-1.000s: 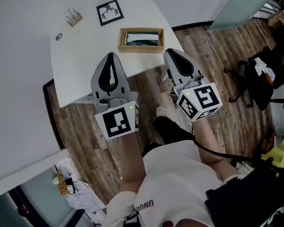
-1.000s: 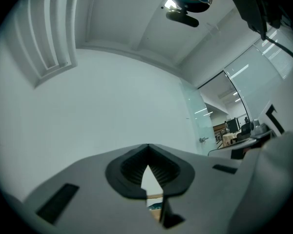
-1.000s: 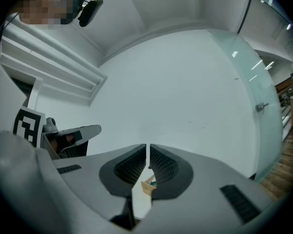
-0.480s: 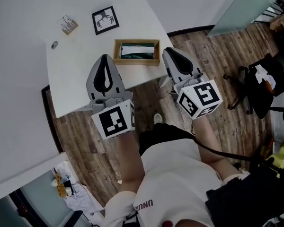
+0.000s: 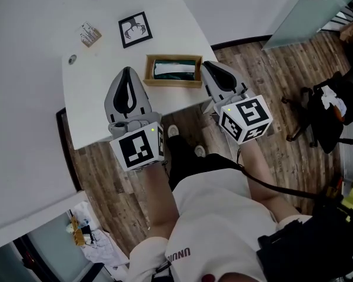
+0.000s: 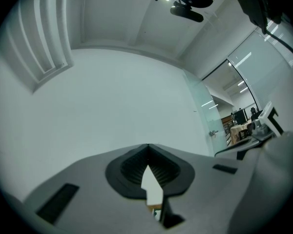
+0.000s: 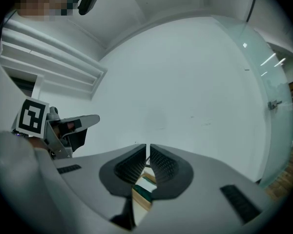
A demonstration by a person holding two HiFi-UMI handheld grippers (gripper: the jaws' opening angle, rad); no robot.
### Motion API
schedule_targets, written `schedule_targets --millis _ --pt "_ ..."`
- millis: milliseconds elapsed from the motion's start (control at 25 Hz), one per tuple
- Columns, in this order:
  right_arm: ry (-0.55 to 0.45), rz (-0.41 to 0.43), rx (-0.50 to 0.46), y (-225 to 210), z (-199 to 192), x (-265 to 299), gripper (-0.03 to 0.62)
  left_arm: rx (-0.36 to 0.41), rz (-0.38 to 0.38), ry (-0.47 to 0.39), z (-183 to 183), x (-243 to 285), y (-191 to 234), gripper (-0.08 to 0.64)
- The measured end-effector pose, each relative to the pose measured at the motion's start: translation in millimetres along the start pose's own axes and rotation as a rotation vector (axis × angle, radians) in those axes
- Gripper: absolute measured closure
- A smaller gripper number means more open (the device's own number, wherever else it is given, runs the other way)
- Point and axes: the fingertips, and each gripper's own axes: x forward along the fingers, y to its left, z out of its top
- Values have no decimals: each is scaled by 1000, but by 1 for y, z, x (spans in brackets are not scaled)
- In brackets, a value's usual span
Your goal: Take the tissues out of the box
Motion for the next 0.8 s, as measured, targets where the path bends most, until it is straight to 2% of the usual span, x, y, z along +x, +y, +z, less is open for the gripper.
schedule_targets --millis 280,600,800 --pt "74 -19 -41 -21 -9 34 569 -13 -14 14 -9 36 14 548" --pt "102 -32 -79 -30 -16 79 569 -27 -48 17 -20 78 38 548" --pt "173 -31 -103 -34 -32 100 561 -58 -71 24 -35 95 46 548"
